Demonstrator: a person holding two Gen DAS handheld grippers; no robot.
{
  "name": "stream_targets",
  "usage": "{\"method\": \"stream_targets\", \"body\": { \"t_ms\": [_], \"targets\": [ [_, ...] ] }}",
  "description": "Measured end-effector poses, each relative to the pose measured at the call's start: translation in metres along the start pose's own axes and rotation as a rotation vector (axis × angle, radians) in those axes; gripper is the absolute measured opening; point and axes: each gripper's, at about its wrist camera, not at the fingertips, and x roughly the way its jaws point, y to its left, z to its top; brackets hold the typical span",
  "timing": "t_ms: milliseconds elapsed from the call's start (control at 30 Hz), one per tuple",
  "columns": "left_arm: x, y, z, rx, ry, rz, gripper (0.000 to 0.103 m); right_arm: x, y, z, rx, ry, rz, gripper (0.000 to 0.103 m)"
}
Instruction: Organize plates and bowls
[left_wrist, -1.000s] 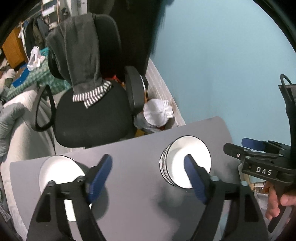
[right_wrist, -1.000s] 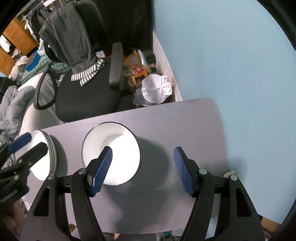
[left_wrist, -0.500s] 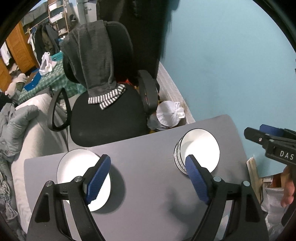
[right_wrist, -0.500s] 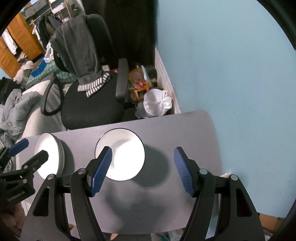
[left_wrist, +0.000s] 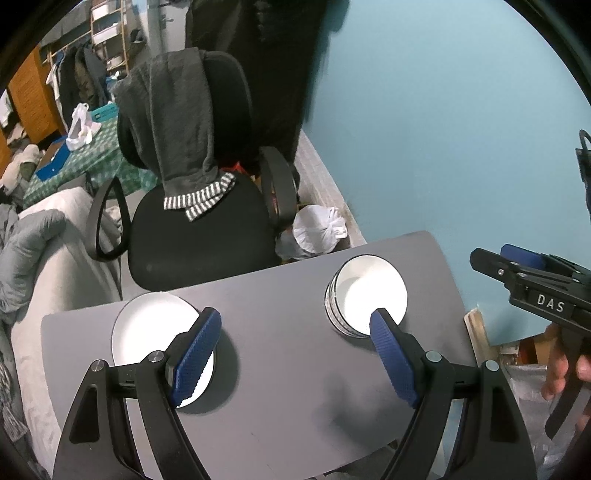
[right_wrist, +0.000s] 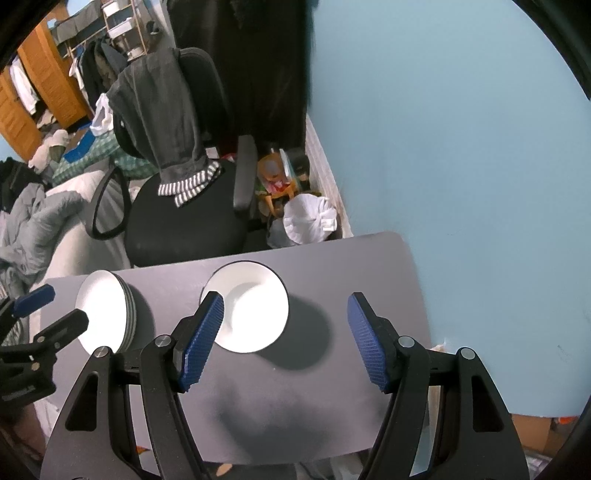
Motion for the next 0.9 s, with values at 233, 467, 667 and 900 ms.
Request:
{"method": "stream_targets", "body": {
  "t_ms": [233, 467, 667, 900],
  "targets": [
    [-0.011, -0.003, 0.0, -0.003, -0.009, -0.029, 0.084, -0.012, 0.0, -0.003, -0.005, -0.034, -0.025, 0.069],
    [-0.019, -0.01, 0.002, 0.003, -0.014, -0.061, 0.084, -0.024, 0.002, -0.004, -0.028, -0.067, -0.071, 0.069],
    [-0.021, -0.014, 0.003, 0.01, -0.02, -0.061, 0.084, -0.025, 0.002, -0.004, -0.037, -0.066, -0.068, 0.069],
    [-0.01, -0.017, 0.008, 0.002, 0.002, -0.073, 0.084, -0.018, -0.003, 0.0, -0.053, -0.054, -0.043, 0.069]
  ]
}}
